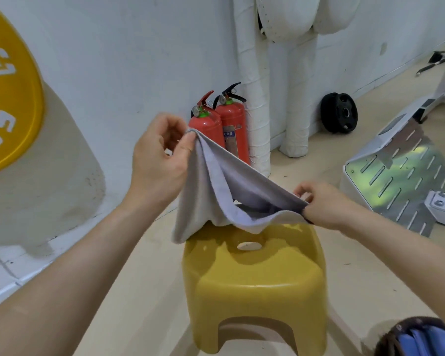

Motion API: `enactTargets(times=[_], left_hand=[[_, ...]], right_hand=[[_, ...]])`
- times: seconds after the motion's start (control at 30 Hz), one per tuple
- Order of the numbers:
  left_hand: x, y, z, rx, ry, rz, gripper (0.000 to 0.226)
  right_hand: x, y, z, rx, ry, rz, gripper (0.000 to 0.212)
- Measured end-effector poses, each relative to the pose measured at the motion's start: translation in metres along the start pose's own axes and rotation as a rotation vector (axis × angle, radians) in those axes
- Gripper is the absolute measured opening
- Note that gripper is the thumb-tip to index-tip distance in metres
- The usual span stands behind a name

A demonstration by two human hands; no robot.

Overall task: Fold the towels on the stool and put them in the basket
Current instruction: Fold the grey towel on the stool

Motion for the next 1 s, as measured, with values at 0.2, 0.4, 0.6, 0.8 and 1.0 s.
enactTargets(times=[0.2, 0.4, 0.6, 0.8, 1.0], left_hand=[[0.024, -0.012, -0.020, 0.102, -0.020, 0.151, 0.026], [0.061, -0.040, 0.013, -0.037, 0.137, 0.290, 0.013], [0.063, -0.053, 0.023, 0.162, 0.389, 0.241, 0.016], [0.029, -0.031, -0.030, 0.349, 0.186, 0.072, 0.026], [0.032, -0.046, 0.002, 0.147, 0.468, 0.206, 0.018]], right_hand=[[0.067, -0.003, -0.002, -0.109, -0.419, 0.069, 0.019], [0.142, 0.048, -0.062, 0.245, -0.860, 0.484, 0.023], [0.157, 0.061, -0.073, 0.203, -0.880, 0.397, 0.032], [0.118, 0.026, -0.044, 0.089, -0.638, 0.425, 0.024], [0.147, 0.036, -0.050, 0.444, -0.602, 0.912, 0.032]])
Point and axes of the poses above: each hand's wrist, its own y-axis away from the middle knuckle, its own x-axis out of the back of the hand, z = x × y, the point moved 4 cm from there along -y, towards the middle knuckle, and after that the axes turned 5 degrees about -x, right-handed, at the moved point
